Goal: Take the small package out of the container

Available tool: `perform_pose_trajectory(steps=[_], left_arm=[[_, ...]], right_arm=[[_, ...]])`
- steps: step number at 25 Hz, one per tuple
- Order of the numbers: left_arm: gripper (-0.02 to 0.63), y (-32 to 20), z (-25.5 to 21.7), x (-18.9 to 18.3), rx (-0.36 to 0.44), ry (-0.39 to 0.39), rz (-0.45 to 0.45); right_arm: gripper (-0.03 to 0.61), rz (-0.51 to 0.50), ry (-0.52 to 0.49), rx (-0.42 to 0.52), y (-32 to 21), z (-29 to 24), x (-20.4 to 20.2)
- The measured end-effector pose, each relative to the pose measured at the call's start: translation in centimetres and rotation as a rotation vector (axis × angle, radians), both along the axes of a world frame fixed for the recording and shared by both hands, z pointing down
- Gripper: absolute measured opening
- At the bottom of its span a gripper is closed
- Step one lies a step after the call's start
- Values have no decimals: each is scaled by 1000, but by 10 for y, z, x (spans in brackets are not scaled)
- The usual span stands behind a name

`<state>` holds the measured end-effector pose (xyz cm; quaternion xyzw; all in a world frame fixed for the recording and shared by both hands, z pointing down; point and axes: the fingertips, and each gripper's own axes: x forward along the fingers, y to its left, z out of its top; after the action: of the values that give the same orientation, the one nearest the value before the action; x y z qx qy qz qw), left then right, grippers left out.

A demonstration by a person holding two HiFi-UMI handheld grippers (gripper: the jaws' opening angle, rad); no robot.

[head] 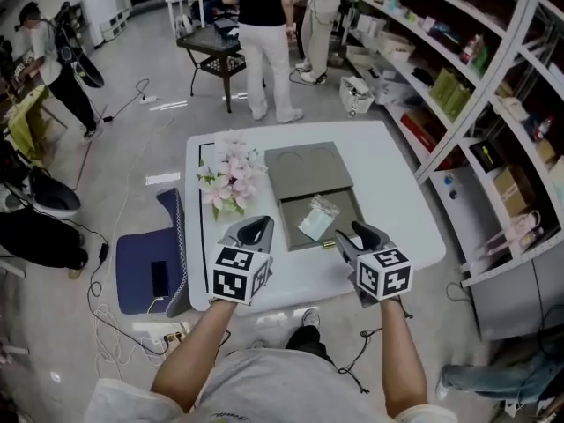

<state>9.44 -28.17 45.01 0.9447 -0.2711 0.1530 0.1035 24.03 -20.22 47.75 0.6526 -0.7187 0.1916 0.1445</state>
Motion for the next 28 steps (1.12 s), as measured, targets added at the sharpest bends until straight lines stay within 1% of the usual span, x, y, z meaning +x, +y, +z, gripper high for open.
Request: perform_pose_trajectory(steps=[3, 7, 13, 16, 22, 28], left_arm=[[3, -12, 3, 9, -10, -11, -41], [3, -26, 8, 22, -23, -18, -85], [3, -40, 21, 32, -46, -33, -156], [3, -45, 29, 35, -59, -41, -187], [3, -54, 38, 38, -65, -50, -241], [3, -61, 43, 39, -75, -49, -286]], right_arm=[[196, -69, 2, -44, -19, 10, 12], [196, -169, 28, -116, -41, 27, 24], [199, -262, 37, -189, -71, 48, 44], [205, -320, 26, -247, -81, 62, 49], [231, -436, 58, -348, -95, 83, 51], [235, -528, 113, -437, -102, 102, 47]])
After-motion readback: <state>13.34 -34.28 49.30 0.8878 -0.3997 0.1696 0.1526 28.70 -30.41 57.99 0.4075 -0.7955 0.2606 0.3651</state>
